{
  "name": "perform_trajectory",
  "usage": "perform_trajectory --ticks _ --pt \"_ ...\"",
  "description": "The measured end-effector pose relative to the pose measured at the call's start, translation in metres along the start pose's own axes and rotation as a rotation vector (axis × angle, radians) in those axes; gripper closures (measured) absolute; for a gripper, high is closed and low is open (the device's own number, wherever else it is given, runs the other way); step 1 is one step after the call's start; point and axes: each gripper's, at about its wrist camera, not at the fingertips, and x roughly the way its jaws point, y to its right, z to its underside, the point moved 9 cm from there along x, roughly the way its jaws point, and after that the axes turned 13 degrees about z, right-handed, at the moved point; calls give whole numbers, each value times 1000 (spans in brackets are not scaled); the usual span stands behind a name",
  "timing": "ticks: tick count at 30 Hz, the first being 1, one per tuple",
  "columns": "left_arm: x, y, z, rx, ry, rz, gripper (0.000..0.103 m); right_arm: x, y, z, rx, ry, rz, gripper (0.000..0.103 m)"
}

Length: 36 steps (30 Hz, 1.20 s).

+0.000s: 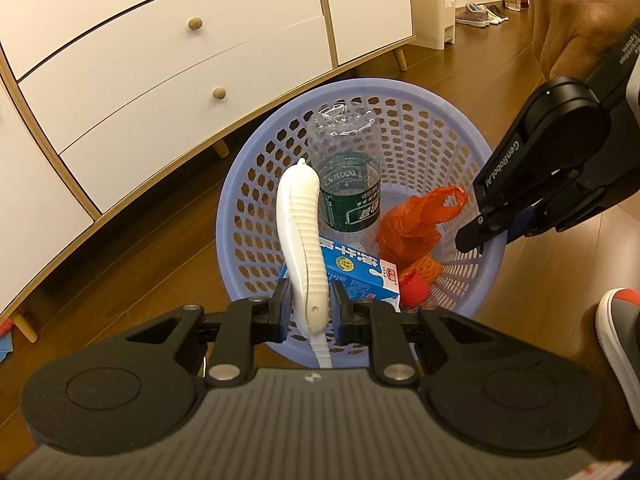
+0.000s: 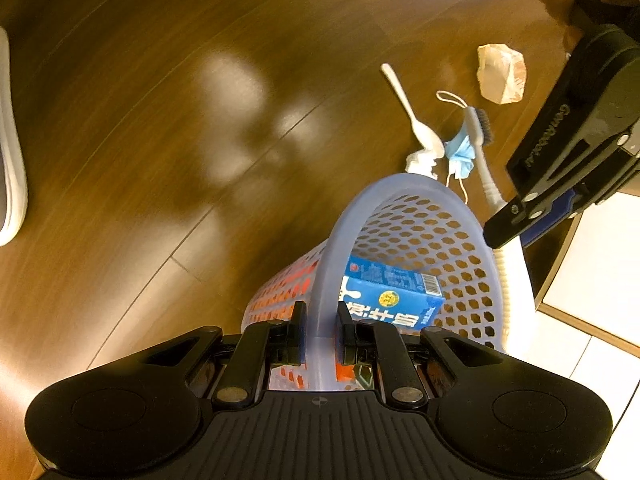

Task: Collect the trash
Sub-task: 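Lift the toothbrush with the left gripper and carry it over the basket, then open the left gripper to drop the toothbrush into the basket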

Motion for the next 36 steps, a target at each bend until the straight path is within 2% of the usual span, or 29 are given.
perform_trajectory --ticks 11,24,32,33,35,36 --pt "3 -2 3 -6 -10 -3 87 -7 -2 7 42 16 26 93" --pt "5 -8 8 -6 -22 -9 87 -13 -3 10 32 19 24 93" --pt "7 -7 1 -3 -14 -19 86 -14 -1 11 30 21 25 93" --pt "7 -7 0 0 -11 -18 85 -15 -1 11 28 21 24 93" --pt "6 -8 -1 -1 -7 -27 75 -15 0 11 29 23 27 93" --pt "5 -9 -1 -1 -4 -32 74 -15 1 12 30 24 27 93"
